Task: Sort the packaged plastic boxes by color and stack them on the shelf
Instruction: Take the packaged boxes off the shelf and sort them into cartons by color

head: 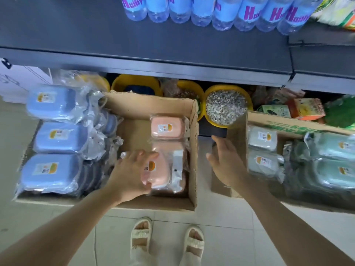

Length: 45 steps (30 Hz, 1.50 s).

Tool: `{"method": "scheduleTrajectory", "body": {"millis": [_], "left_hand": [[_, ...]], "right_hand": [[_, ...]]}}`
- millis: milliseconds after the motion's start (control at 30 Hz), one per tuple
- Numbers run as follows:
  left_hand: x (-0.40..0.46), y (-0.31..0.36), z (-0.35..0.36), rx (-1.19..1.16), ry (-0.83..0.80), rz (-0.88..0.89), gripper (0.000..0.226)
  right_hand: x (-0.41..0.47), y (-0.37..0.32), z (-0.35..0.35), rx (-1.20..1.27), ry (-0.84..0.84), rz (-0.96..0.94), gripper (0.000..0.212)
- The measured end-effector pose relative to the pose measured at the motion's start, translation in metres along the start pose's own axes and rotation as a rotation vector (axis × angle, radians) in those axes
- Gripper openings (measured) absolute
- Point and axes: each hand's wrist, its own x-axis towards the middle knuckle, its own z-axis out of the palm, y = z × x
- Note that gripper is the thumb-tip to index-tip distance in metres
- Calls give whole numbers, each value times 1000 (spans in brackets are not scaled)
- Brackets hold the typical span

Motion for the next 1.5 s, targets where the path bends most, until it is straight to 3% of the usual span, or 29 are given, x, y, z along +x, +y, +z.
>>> {"method": "scheduleTrajectory", "body": {"millis": [133,333,500,733,967,1067,1167,1300,1500], "left_hand": [[7,-12,26,118,-174,60,88],[34,-15,75,115,-155,80,91],[48,-16,109,170,-122,121,86],[55,-23,110,34,-237,164,79],[50,-16,105,145,-265,133,74],[38,-11,87,149,-225,102,70],[22,-11,51,181,-124,76,80],[-3,-16,-15,235,-44,27,76],[-54,-21,-123,240,14,-80,66]], "right_hand": [[10,-33,28,21,-61,57,63],[11,-39,54,-27,-10,143,78],[9,-35,62,20,50,112,78],[7,-32,66,67,76,111,75],[6,-32,67,-79,36,112,80],[4,-37,60,-217,-34,140,80],[0,-47,46,-302,-46,132,76],[-16,-79,15,-473,-23,7,75],[-42,-159,-35,-512,-65,-159,65]]}}
